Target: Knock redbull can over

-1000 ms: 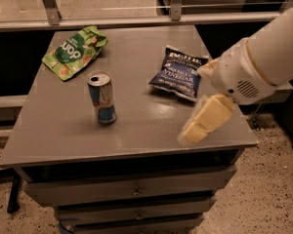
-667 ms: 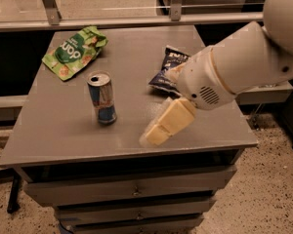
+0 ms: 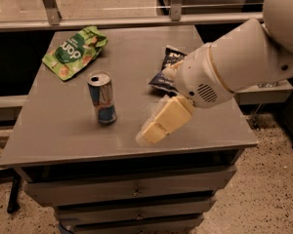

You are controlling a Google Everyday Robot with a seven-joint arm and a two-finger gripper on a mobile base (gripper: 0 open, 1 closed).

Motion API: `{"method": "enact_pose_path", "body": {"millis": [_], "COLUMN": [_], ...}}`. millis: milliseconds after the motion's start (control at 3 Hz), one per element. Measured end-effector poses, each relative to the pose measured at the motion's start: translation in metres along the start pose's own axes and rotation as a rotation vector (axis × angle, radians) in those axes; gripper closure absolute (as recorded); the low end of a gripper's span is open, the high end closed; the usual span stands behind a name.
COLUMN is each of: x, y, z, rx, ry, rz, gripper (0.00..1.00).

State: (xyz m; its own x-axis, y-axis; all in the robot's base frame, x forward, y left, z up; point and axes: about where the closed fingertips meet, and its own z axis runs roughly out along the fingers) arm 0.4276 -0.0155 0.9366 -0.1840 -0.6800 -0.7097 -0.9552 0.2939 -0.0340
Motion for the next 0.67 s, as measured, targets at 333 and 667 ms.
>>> {"method": "enact_pose_path", "body": {"millis": [333,667], "x": [0.007,0.001], "y": [0.006,0.016], "z": [0.004,0.031], "rx": [-0.029,-0.067], "ry": [-0.043,-0.145], "rz": [0.024,0.034], "gripper": [0.0,0.0]}}
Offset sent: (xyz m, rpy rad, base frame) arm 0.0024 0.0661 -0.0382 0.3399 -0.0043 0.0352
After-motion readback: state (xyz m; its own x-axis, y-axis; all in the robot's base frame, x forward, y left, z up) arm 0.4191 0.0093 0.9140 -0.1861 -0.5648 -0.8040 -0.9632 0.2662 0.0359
